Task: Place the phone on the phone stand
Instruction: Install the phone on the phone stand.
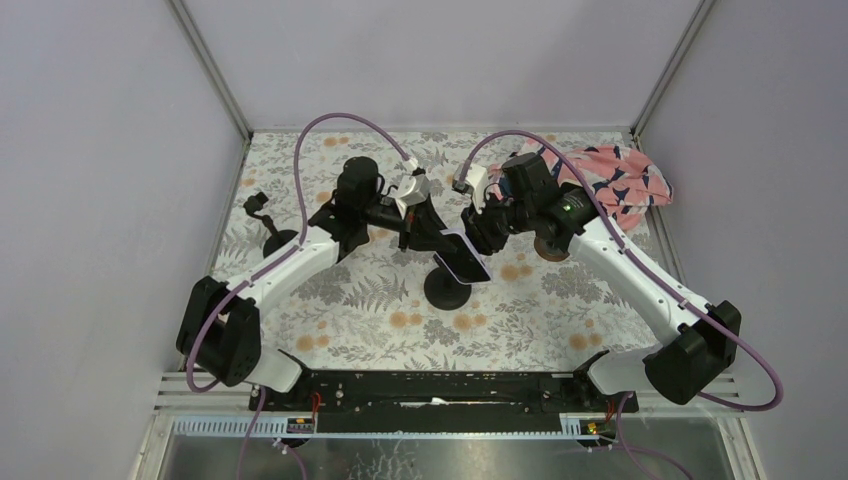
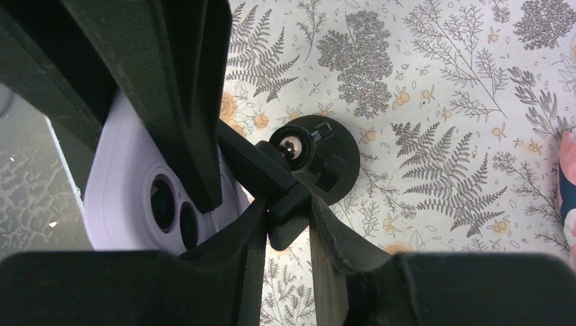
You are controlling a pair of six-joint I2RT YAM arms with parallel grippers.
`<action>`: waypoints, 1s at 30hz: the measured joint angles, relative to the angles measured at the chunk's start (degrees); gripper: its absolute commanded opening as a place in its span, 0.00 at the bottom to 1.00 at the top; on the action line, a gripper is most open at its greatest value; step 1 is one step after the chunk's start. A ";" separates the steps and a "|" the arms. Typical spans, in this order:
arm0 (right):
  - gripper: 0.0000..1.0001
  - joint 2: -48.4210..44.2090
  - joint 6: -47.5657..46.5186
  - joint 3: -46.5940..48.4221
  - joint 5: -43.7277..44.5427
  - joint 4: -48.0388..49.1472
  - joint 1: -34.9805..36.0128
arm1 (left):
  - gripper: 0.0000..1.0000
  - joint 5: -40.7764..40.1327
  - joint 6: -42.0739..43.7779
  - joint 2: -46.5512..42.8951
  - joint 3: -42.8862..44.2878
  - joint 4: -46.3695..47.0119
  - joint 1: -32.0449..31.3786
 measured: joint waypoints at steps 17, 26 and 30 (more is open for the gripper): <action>0.24 0.00 0.07 -0.55 -0.17 1.09 0.02 | 0.00 4.00 6.58 2.51 3.65 -8.37 1.31; 0.09 -0.09 0.39 -1.16 2.62 3.72 0.70 | 0.00 -2.32 8.98 -1.68 0.94 -10.67 1.46; 0.04 -0.35 0.63 -1.46 3.21 4.35 0.79 | 0.00 -3.21 8.57 -2.36 0.04 -9.66 1.49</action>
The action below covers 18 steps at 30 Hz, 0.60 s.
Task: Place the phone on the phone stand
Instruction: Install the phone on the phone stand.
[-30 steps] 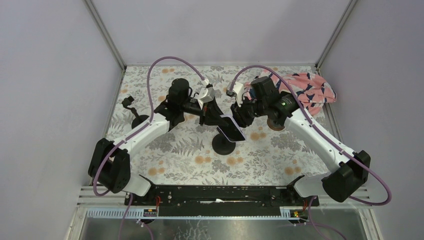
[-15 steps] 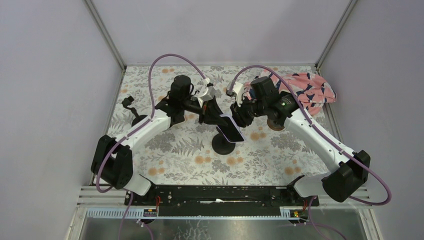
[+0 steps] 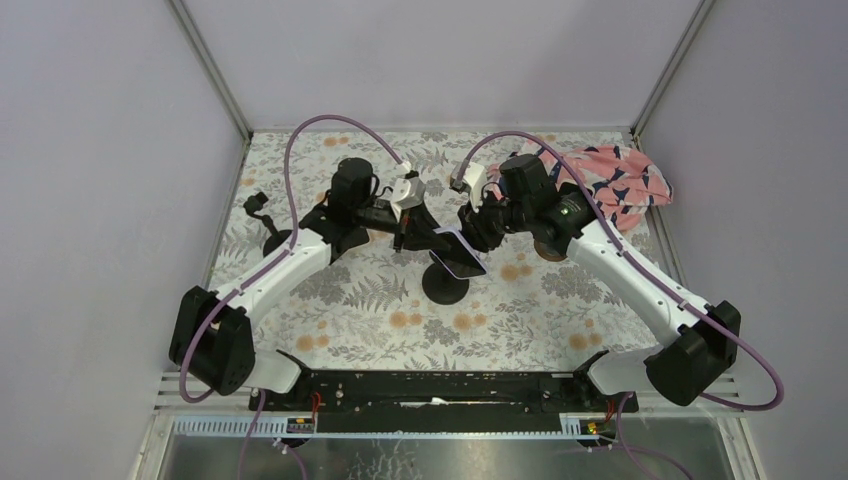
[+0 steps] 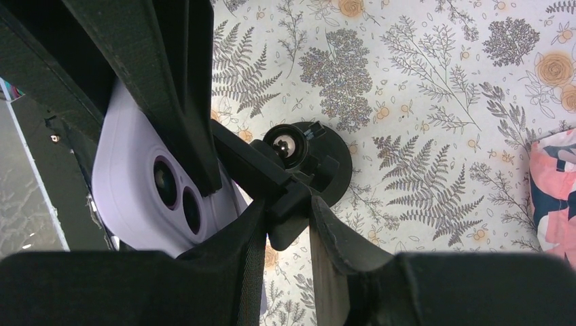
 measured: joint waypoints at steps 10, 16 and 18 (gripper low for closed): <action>0.00 -0.13 0.39 -0.59 1.84 2.43 0.22 | 0.00 1.03 0.46 0.31 0.37 -1.51 2.38; 0.00 -0.13 0.61 -0.68 1.95 2.80 0.22 | 0.00 1.86 2.64 1.09 1.90 -5.16 2.84; 0.00 -0.13 0.61 -0.68 1.97 2.82 0.22 | 0.00 1.95 3.04 1.25 2.23 -5.90 2.91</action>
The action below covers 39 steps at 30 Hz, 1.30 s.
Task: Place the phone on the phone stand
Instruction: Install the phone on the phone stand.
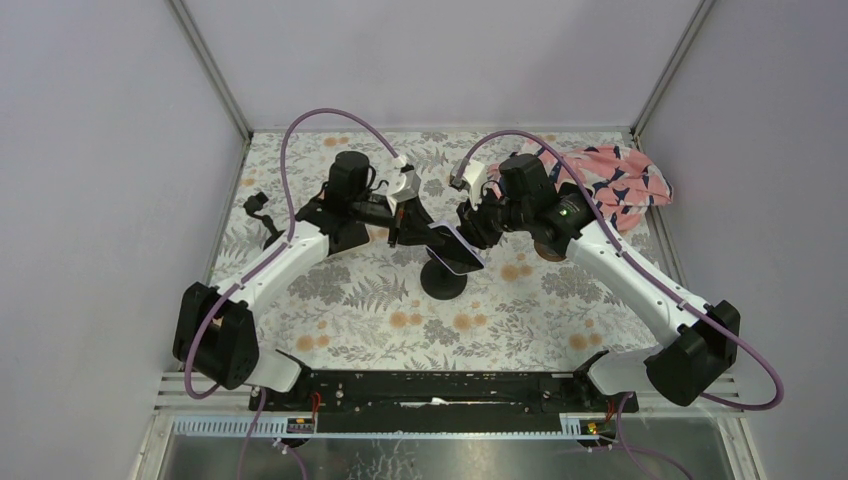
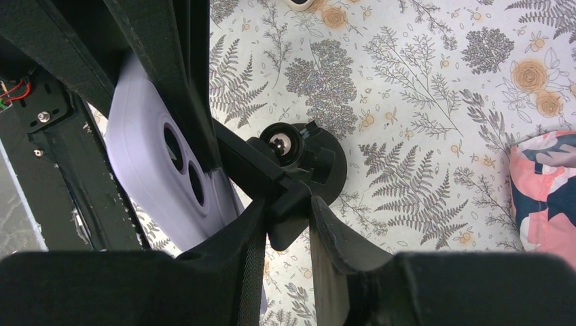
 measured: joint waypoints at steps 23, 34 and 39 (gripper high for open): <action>0.00 -1.53 -0.02 -1.68 5.40 3.45 0.42 | 0.00 -3.67 2.91 0.70 3.08 -8.28 0.09; 0.00 -2.16 -0.11 -2.84 4.87 5.05 0.44 | 0.00 -4.33 2.80 0.96 4.15 -10.82 0.09; 0.00 -2.27 -0.68 -3.15 5.16 5.55 0.42 | 0.00 -5.60 2.67 2.71 7.96 -16.37 -0.09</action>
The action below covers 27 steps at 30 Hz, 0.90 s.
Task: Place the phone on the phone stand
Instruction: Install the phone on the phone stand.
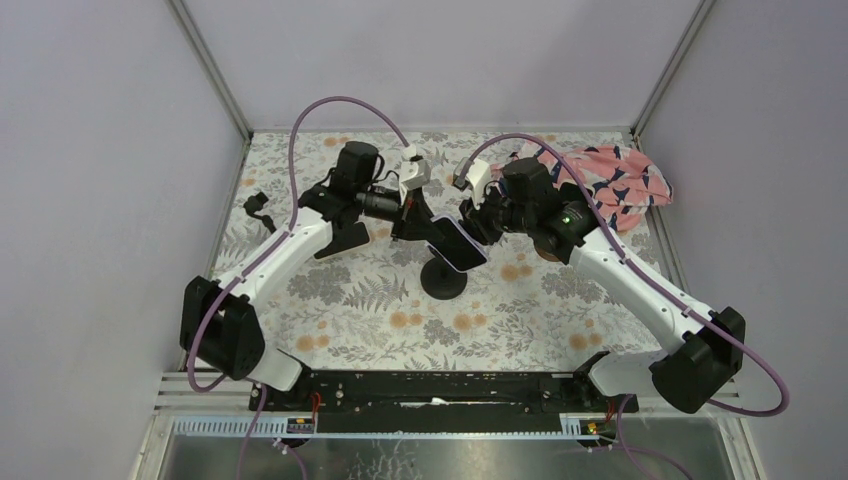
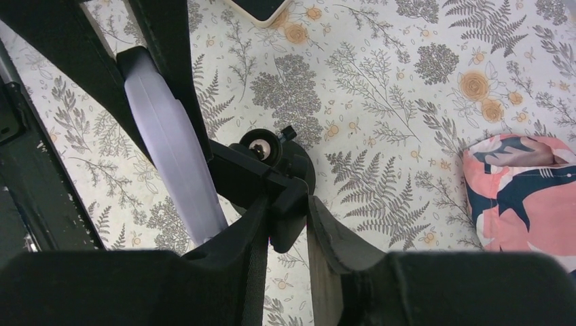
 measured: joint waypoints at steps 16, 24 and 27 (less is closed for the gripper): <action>0.00 -0.52 -0.59 -0.52 5.90 -0.37 -0.24 | 0.00 -19.52 -1.46 3.72 13.84 -18.73 -6.78; 0.00 -0.70 -0.31 -1.46 6.91 1.68 -0.20 | 0.00 -23.76 -4.20 3.76 14.80 -20.37 -7.19; 0.00 -1.18 -0.20 -2.34 7.37 2.86 -0.11 | 0.00 -24.72 -5.57 3.69 14.82 -20.35 -7.30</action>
